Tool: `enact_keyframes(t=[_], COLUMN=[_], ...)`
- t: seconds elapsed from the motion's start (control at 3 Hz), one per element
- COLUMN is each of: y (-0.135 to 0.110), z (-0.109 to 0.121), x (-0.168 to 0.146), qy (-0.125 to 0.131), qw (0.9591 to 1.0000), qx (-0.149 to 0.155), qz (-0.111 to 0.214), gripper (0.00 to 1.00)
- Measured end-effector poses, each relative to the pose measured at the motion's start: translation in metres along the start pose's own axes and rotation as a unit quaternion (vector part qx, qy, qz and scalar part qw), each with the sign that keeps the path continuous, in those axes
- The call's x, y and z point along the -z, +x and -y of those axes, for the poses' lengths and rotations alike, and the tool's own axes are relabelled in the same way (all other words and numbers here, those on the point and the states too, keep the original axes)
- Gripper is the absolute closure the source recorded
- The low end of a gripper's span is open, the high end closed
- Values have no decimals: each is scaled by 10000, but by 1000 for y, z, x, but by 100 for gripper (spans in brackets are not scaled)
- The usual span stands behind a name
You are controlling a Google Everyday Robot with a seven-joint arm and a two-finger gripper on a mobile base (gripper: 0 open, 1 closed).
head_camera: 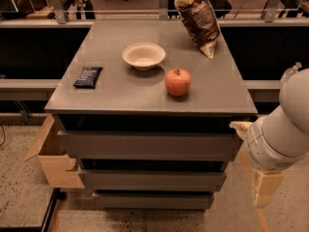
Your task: Open top drawer
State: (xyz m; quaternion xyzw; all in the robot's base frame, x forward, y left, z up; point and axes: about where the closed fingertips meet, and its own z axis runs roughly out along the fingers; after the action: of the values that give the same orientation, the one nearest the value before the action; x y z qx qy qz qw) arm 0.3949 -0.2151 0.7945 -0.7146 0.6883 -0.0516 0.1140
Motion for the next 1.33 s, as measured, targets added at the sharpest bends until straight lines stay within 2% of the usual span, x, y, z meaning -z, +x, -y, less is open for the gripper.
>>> enact_keyframes(t=[0.67,1.0,1.33], y=[2,-4,-12], z=[-4,1,13], x=[-50,-76,-95], qy=[-105,42,302], qw=[9995,9988,9980], qx=[290,489,563], qz=[-88,-63,29], gripper=[0,0,0])
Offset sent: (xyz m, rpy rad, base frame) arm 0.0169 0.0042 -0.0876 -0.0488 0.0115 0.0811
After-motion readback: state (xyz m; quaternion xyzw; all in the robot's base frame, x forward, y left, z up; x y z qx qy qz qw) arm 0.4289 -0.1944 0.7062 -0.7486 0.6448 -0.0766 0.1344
